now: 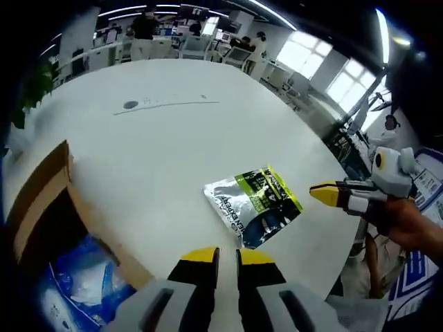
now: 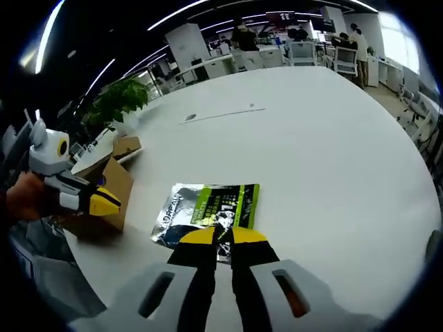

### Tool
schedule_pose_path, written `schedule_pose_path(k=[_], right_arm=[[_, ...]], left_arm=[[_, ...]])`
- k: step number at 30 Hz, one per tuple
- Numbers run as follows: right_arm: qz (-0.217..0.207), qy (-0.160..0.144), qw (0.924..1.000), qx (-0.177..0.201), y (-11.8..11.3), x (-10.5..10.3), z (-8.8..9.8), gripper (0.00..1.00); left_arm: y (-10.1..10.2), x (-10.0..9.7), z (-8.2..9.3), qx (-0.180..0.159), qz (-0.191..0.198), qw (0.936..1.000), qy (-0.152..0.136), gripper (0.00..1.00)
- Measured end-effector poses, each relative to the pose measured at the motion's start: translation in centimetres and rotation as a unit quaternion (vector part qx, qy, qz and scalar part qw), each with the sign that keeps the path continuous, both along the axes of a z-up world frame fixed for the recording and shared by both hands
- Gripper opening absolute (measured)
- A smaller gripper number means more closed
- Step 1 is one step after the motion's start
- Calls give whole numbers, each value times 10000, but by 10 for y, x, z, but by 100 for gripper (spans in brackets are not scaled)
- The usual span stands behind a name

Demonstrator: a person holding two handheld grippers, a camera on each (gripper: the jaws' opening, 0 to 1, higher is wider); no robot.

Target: Operate the shoe box by opening the lid, removing the specified soft item, and placing it in the target area until the item is outside and the box remains undamaged.

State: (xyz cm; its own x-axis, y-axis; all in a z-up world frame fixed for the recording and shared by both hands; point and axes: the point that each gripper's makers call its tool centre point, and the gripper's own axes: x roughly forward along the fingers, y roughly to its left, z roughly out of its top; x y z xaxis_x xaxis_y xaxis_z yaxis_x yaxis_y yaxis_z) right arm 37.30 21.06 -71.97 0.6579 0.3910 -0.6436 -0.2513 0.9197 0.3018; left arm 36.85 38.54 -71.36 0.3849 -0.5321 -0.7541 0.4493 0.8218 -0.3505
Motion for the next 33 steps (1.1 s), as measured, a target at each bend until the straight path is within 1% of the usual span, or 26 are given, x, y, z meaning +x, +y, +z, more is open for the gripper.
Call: schedule_pose_path(k=[1,5,10,11,15,19,21,23,24,26,28,29,30,33], right_arm=[[45,-27,10000,5,7,0,3,6],[180,-111,9998,52,28,0,13,6],[438,-272,9986,88,68,3,29,7],[474,-292,9984,98,74,3,31,7],[658,-390,9970,132,108,5,40,8],[801,-450,9956,198,143,2,47,8],[887,-449,9948,200,159,1,46,8],[909,-442,9947,208,168,0,45,8],[940,-442,9944,210,179,-1,44,9],[959,-433,9942,217,189,-2,43,9],[995,-427,9938,232,203,-4,42,9],[1003,-421,9938,232,205,-4,42,9],[1043,-396,9935,226,215,-7,41,9],[1119,-384,9927,226,231,-11,41,9]], left_arm=[[3,0,1,-17,21,10000,-26,10],[29,-2,14,-177,207,9993,-240,10],[66,-8,34,-349,422,9969,-565,11],[69,-8,36,-361,443,9967,-581,11],[102,-20,46,-433,607,9946,-728,12],[132,-28,51,-531,760,9923,-822,13],[140,-31,52,-556,791,9918,-840,13],[153,-35,53,-576,819,9912,-866,14],[161,-36,52,-584,828,9910,-869,14],[172,-41,52,-655,846,9907,-841,15],[182,-45,53,-673,805,9905,-895,16],[184,-46,53,-663,797,9905,-906,16],[192,-49,53,-659,802,9903,-923,16],[205,-53,52,-714,856,9897,-902,16]])
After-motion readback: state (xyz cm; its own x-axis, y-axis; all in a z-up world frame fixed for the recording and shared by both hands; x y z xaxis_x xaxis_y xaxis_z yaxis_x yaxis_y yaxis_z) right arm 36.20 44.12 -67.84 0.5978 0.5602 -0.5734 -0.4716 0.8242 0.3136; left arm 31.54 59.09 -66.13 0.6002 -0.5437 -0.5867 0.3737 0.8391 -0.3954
